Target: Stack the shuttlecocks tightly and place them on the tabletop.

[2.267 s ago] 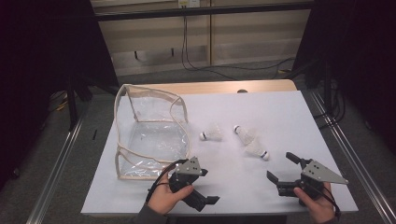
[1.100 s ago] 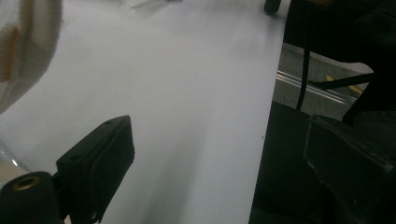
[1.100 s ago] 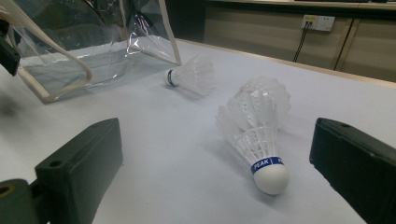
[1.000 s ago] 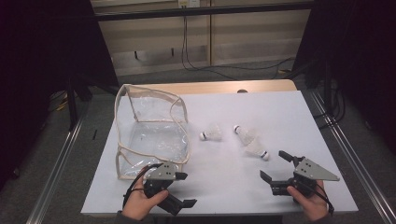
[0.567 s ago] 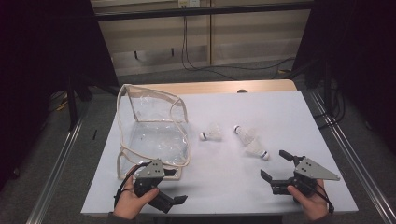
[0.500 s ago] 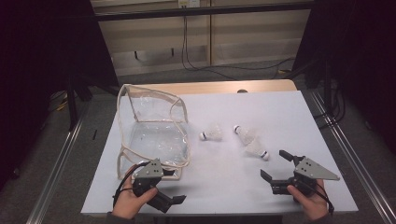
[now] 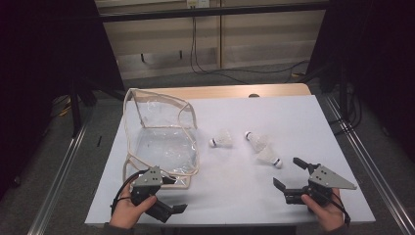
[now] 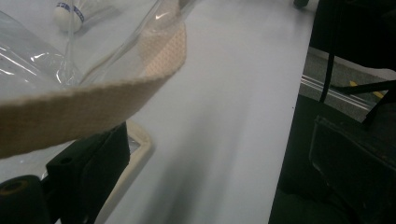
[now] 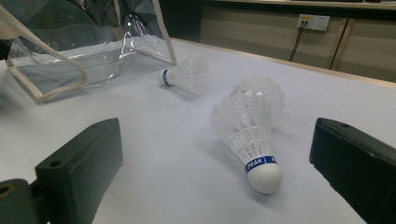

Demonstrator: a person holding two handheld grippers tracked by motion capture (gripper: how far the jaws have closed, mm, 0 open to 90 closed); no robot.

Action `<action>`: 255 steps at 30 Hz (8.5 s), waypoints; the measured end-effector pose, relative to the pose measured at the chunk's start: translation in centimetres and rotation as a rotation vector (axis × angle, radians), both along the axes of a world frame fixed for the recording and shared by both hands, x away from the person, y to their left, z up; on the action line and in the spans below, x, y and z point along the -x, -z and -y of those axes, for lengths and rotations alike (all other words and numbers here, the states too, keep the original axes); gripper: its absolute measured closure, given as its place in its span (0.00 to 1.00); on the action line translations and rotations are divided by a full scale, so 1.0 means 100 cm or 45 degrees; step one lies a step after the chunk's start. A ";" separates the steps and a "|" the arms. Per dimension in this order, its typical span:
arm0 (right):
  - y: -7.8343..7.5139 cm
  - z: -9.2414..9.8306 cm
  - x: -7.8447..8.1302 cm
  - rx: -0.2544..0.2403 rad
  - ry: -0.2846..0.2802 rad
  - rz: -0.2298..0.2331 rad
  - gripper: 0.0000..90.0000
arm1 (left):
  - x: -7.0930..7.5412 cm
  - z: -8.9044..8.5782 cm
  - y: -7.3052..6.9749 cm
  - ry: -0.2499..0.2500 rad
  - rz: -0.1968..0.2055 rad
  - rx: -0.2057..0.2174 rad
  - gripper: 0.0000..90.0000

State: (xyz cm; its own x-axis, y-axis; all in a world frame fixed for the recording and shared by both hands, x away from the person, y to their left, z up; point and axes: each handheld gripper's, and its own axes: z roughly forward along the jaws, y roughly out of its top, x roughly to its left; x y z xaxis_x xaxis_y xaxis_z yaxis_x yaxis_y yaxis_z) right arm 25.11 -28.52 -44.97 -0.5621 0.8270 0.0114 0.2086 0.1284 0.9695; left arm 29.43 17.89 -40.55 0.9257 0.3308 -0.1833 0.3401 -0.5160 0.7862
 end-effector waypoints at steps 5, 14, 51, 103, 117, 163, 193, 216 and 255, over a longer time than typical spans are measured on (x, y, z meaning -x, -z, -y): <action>0.000 0.000 0.000 0.005 0.001 0.003 0.02 | -0.002 -0.005 0.001 0.013 0.013 -0.003 0.06; 0.000 0.001 0.001 0.009 0.008 0.001 0.02 | -0.004 -0.012 0.000 0.033 0.014 0.012 0.06; -0.007 -0.001 -0.021 0.050 0.043 -0.065 0.02 | -0.006 -0.027 -0.003 -0.010 0.047 0.030 0.04; -0.017 -0.022 -0.065 0.047 0.104 -0.163 0.02 | -0.006 -0.025 -0.003 0.020 0.048 0.029 0.04; -0.020 -0.033 -0.075 0.079 0.104 -0.179 0.02 | -0.006 -0.024 -0.002 0.022 0.044 0.031 0.04; -0.019 -0.068 -0.117 0.147 0.216 -0.474 0.51 | -0.007 -0.024 -0.002 0.028 0.048 0.033 0.04; -0.029 -0.079 -0.143 0.223 0.244 -0.536 0.79 | -0.008 -0.024 -0.001 0.034 0.049 0.040 0.04; -0.027 -0.062 -0.163 0.217 0.198 -0.611 0.90 | -0.009 -0.024 -0.001 0.035 0.049 0.044 0.04; -0.049 -0.067 -0.163 0.145 0.036 -0.531 1.00 | -0.008 -0.024 -0.001 0.031 0.051 0.045 0.04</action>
State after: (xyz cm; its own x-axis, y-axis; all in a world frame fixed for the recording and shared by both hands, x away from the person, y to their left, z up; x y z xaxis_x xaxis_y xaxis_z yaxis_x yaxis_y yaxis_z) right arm 41.42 -21.79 -40.10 -0.5058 0.8511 0.1408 0.5845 0.2180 0.7816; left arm 30.27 20.24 -40.45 0.9402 0.3020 -0.1576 0.2959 -0.4951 0.8169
